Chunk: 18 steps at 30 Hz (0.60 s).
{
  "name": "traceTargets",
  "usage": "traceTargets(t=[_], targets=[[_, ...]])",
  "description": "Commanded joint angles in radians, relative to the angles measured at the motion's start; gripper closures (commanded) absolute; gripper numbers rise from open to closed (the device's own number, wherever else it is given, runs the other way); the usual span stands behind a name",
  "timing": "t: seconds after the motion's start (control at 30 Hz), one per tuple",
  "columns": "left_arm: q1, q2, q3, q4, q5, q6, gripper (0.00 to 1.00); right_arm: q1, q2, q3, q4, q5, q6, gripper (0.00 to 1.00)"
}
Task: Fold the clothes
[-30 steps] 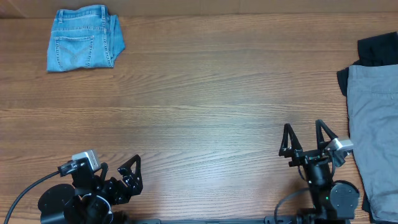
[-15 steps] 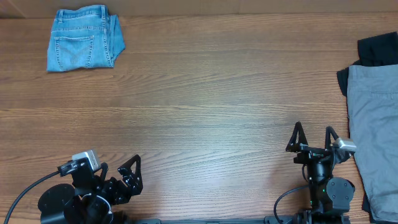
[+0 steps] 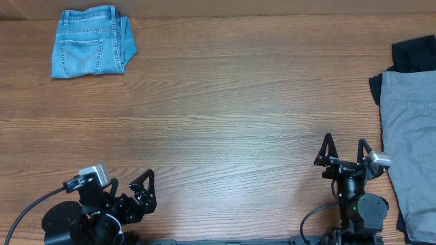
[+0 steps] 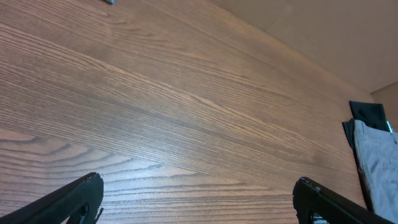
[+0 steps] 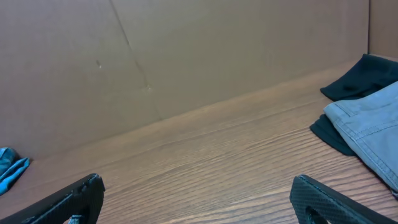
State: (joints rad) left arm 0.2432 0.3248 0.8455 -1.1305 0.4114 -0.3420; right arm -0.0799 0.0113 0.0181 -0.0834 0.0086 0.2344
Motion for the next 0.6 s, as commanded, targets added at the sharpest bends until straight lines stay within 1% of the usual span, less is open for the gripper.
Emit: traceTargets(t=[0.0,0.33,0.37,0.4,0.5,0.57], targets=[[-0.002,-0.005,-0.002,0.001,-0.003,-0.01,0.0,-0.005,-0.008,-0.01,0.002,0.013,-0.006,0.0],[-0.002,-0.005,-0.002,0.0,-0.004,-0.01,0.0,-0.005,-0.008,-0.01,0.002,0.013,-0.006,0.0],[-0.002,-0.005,-0.002,0.005,-0.019,-0.001,0.0,-0.005,-0.008,-0.01,0.002,0.013,-0.006,0.0],[-0.002,-0.005,-0.003,0.017,-0.109,0.005,0.0,-0.005,-0.008,-0.01,0.002,0.013,-0.006,0.0],[-0.003,-0.006,-0.023,0.017,-0.122,0.002,0.0,-0.005,-0.008,-0.01,0.002,0.013,-0.006,0.0],[-0.021,-0.023,-0.065,0.058,-0.124,0.0,0.0,-0.005,-0.008,-0.01,0.002,0.013,-0.006,0.0]])
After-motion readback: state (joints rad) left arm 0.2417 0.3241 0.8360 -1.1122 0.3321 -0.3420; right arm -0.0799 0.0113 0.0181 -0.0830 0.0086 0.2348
